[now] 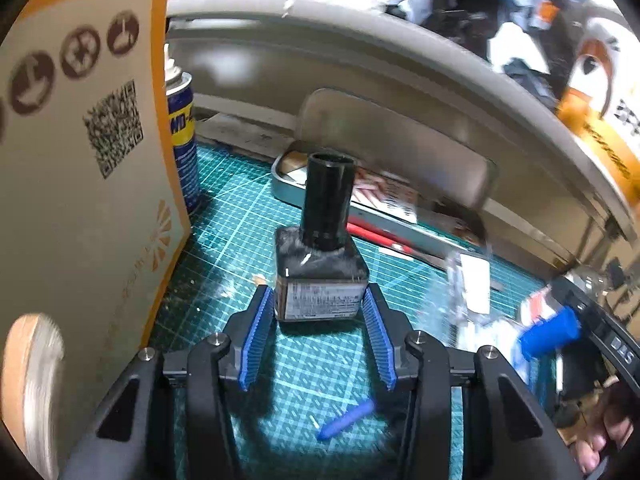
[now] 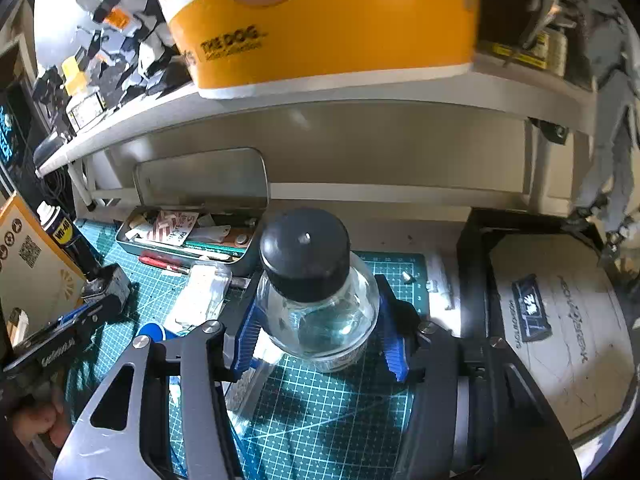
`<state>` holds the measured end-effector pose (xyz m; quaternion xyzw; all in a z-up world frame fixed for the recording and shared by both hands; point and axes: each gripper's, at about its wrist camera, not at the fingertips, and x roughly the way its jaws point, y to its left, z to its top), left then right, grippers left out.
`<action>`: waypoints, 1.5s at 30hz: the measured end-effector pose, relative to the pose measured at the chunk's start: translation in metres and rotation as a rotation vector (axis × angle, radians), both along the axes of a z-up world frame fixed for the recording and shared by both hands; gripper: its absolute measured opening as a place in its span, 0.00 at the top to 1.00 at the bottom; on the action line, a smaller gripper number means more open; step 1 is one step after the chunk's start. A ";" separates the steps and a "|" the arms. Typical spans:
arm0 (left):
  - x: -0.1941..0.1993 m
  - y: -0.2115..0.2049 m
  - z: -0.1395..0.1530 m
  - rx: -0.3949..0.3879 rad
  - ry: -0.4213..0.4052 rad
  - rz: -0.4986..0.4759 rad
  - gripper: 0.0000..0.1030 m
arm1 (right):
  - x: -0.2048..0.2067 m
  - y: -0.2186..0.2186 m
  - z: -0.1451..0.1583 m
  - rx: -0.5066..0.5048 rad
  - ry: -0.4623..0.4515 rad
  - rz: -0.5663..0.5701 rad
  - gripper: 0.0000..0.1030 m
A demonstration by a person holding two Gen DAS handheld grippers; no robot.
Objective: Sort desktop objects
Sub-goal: 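Grasp the clear glass bottle with the right gripper while the left grasps the black square bottle, then carry both held bottles over the cardboard box with both grippers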
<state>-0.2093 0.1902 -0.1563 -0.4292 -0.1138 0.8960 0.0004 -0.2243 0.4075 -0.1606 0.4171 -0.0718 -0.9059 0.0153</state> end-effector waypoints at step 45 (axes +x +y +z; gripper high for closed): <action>0.135 -0.177 0.183 -0.141 0.213 -0.316 0.58 | 0.089 -0.234 0.200 -0.031 0.072 0.514 0.54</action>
